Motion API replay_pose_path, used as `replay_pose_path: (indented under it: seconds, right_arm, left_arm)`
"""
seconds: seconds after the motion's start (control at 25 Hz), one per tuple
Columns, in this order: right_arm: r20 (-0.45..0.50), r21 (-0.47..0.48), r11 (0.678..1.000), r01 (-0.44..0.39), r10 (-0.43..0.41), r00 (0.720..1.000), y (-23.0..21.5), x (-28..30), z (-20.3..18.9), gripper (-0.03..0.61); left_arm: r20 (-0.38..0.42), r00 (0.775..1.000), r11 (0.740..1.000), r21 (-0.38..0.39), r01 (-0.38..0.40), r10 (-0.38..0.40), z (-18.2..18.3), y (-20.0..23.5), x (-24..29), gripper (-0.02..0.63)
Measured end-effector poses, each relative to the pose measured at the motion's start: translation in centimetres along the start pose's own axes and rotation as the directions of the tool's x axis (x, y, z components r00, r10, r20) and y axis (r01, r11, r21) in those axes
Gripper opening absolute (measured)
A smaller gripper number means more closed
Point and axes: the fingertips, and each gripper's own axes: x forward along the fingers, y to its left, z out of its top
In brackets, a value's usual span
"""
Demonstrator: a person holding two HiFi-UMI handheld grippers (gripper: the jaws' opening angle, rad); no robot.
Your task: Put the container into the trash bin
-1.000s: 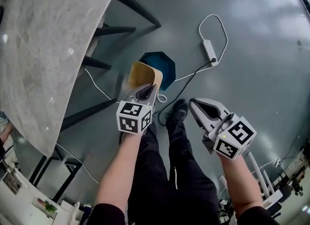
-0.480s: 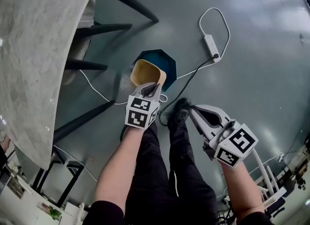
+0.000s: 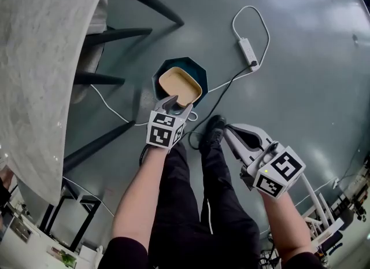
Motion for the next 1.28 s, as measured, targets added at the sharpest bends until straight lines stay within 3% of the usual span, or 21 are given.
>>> replay_pose_path:
  seconds: [0.16,0.36,0.64,0.8,0.92,1.12,1.28]
  right_arm:
    - [0.018,-0.015,1.0,-0.008,0.008,1.0,2.7,-1.2,2.3,-0.009]
    - [0.05,-0.072,0.997,-0.028,0.032,0.998,7.9,-4.6,7.3,-0.008]
    - [0.144,-0.129,0.992,-0.011,0.03,0.989,11.9,-10.8,14.1,-0.008]
    - [0.178,-0.131,0.991,-0.001,0.024,0.984,14.0,-14.6,15.8,-0.009]
    - [0.182,-0.126,0.992,-0.014,0.037,0.983,15.7,-16.6,15.8,-0.008]
    - [0.197,-0.124,0.991,-0.054,0.078,0.977,17.7,-18.7,16.4,-0.009]
    - [0.243,-0.175,0.983,-0.056,0.098,0.965,19.4,-20.8,18.8,-0.009]
  left_arm:
    - [0.021,1.0,0.998,-0.057,0.011,-0.01,0.5,-1.0,-3.6,0.222]
    - [0.127,0.992,0.992,-0.124,0.003,0.013,4.7,-3.6,-11.1,0.221]
    - [0.278,0.958,0.996,0.027,-0.082,0.071,14.5,-7.7,-22.1,0.184]
    - [0.36,0.926,0.985,0.082,-0.154,0.115,19.2,-10.2,-28.3,0.183]
    - [0.42,0.902,0.985,0.09,-0.148,0.097,22.2,-12.4,-32.2,0.183]
    - [0.491,0.865,0.97,0.145,-0.196,0.102,24.7,-15.9,-37.7,0.096]
    - [0.513,0.855,0.975,0.139,-0.171,0.077,24.7,-18.8,-41.1,0.052]
